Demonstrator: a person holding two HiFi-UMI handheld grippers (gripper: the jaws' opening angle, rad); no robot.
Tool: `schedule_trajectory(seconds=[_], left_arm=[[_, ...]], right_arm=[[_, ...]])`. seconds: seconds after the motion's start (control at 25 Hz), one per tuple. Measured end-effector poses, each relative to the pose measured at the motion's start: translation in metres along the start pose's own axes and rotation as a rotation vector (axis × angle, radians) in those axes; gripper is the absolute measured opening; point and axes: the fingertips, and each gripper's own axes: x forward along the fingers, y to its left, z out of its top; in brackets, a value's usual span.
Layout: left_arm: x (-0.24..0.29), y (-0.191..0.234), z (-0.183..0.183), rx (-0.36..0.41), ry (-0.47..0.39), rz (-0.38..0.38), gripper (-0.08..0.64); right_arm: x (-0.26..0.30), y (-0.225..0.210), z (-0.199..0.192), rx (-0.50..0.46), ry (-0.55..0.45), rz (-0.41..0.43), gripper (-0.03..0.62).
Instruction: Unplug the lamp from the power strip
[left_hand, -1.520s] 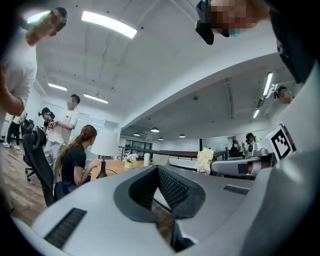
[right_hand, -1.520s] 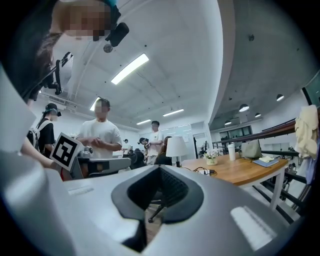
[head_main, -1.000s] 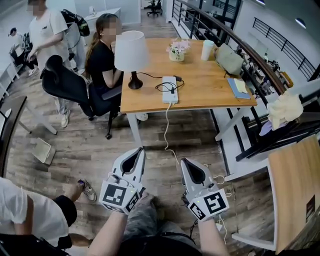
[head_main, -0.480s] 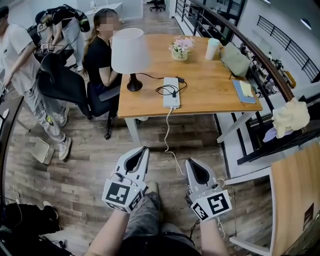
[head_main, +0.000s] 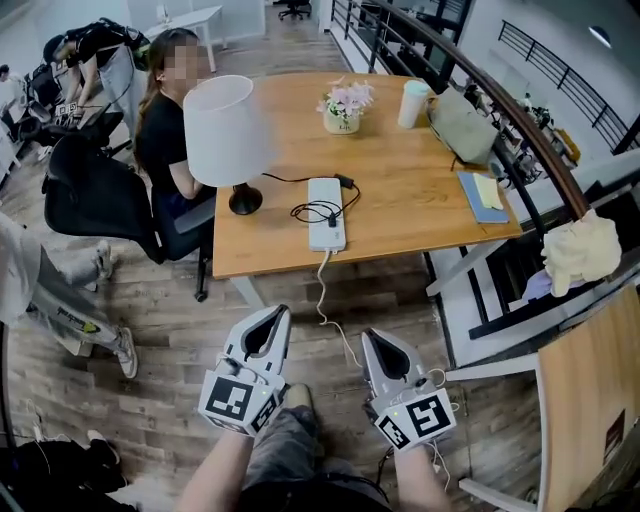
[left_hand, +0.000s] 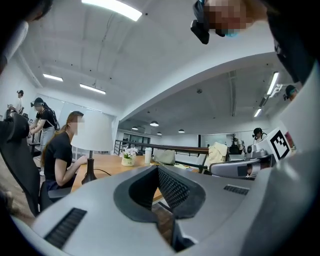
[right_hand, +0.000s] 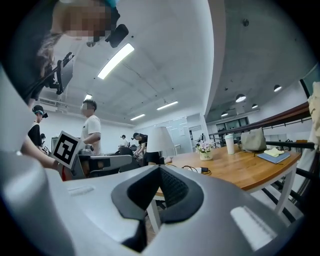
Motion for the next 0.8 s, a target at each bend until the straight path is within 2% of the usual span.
schedule_trajectory(seconds=[0.16, 0.48, 0.8], left_arm=[[0.031, 0.016, -0.003, 0.001, 0.015, -0.03, -0.003], [0.079, 0.046, -0.016, -0.045, 0.015, -0.077, -0.003], [0.102, 0.05, -0.024, -0.061, 0.02, -0.103, -0.003]], right_arm=[[0.029, -0.018, -0.003, 0.006, 0.013, -0.014, 0.008], [0.072, -0.042, -0.015, 0.009, 0.049, -0.049, 0.008], [0.093, -0.053, -0.029, 0.027, 0.079, -0.047, 0.008]])
